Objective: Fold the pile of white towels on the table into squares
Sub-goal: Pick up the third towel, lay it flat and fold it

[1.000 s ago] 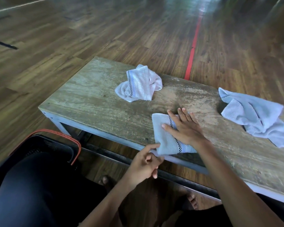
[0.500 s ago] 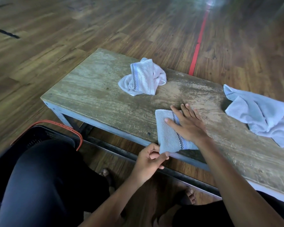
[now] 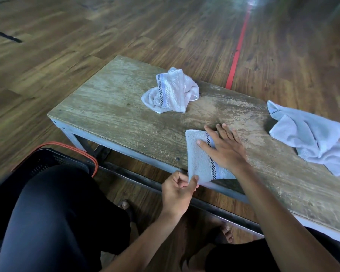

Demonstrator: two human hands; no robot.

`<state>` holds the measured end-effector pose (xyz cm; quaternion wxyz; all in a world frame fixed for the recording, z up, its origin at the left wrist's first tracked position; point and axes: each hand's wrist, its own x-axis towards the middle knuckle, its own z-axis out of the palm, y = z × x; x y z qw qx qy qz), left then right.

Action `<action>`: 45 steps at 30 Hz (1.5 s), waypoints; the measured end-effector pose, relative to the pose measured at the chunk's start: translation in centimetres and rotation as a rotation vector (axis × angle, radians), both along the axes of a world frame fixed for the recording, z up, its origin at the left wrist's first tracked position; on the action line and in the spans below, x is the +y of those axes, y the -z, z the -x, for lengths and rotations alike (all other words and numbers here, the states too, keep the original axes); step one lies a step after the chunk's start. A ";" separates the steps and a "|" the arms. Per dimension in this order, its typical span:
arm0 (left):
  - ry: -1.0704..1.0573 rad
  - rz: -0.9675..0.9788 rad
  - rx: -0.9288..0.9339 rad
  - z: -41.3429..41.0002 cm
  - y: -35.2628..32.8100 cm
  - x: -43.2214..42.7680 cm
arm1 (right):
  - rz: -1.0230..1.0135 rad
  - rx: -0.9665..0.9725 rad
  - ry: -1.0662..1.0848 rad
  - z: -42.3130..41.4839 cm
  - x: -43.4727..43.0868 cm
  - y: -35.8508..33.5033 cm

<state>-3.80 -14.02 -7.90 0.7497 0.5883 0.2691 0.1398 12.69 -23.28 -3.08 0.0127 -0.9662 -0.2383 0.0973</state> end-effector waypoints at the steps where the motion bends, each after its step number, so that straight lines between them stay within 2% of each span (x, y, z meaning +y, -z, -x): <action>1: -0.002 0.003 -0.002 0.0 -0.1 0.1 | -0.004 -0.004 0.005 0.1 0.0 0.0; 14: 0.021 -0.015 0.057 0.0 -2.2 1.6 | -0.090 -0.005 0.044 0.7 0.3 -0.2; 17: -0.026 -0.284 0.071 -0.1 -3.0 2.0 | -0.289 0.057 0.041 0.9 -0.5 -1.1; 19: -0.079 -0.477 0.013 -0.4 -3.9 2.2 | -0.396 0.049 0.062 1.1 -1.5 -2.1; 22: -0.040 -0.666 -0.104 -1.9 -4.9 2.3 | -0.431 -0.042 0.106 2.0 -4.1 -3.4; 24: 0.091 -0.831 -0.129 -3.7 -5.3 2.1 | -0.462 -0.077 0.171 3.2 -6.4 -3.5; 28: 0.492 -1.270 0.060 -8.3 -6.1 0.2 | -0.689 -0.002 0.438 6.3 -9.8 -2.2; 30: 0.664 -1.407 0.135 -10.0 -5.8 -0.8 | -0.774 0.041 0.540 7.4 -10.1 -1.5; 33: 0.802 -1.494 0.229 -11.0 -4.6 -1.4 | -0.845 0.076 0.599 8.3 -9.9 -0.8; 38: 0.729 -1.556 0.215 -10.7 -3.4 -1.5 | -0.785 0.150 0.608 8.3 -9.0 -0.6; 45: 0.693 -1.545 0.199 -10.8 -3.0 -1.6 | -0.744 0.214 0.577 8.1 -9.0 -0.8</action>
